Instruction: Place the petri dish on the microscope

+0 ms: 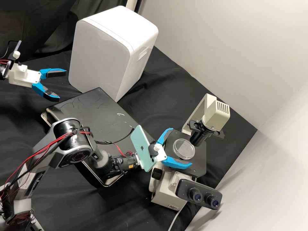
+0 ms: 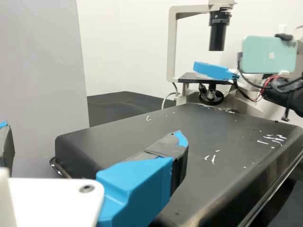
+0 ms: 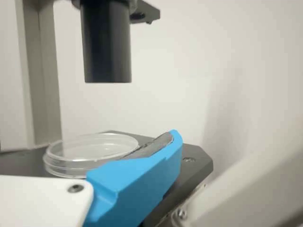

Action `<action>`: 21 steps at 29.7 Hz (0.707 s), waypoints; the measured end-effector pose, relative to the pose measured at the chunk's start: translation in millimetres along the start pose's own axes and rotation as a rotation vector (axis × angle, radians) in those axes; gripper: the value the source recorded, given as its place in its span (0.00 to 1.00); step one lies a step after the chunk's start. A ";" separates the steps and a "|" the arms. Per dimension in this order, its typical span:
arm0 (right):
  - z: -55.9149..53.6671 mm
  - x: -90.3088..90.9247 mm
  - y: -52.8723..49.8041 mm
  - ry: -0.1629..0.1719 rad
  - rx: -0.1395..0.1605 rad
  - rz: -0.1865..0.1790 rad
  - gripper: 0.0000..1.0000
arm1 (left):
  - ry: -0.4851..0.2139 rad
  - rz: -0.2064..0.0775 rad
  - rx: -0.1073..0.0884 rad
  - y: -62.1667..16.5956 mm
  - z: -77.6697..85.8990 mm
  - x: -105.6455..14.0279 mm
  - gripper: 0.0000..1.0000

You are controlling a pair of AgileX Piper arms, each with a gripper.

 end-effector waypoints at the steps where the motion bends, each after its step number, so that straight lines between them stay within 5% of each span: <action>1: -0.4 -2.0 1.4 0.017 0.033 0.001 1.00 | 0.000 0.000 0.000 0.0 0.0 0.0 1.00; 4: 0.6 -6.0 4.1 0.026 0.080 0.001 1.00 | 0.000 0.002 0.017 0.5 0.3 0.0 1.00; 9: 1.2 -7.3 5.1 0.031 0.105 0.008 1.00 | 0.003 0.009 0.025 1.3 2.8 -3.9 1.00; 21: 1.2 -7.3 5.1 0.031 0.109 0.008 1.00 | 0.040 0.059 0.039 9.1 4.9 -10.2 1.00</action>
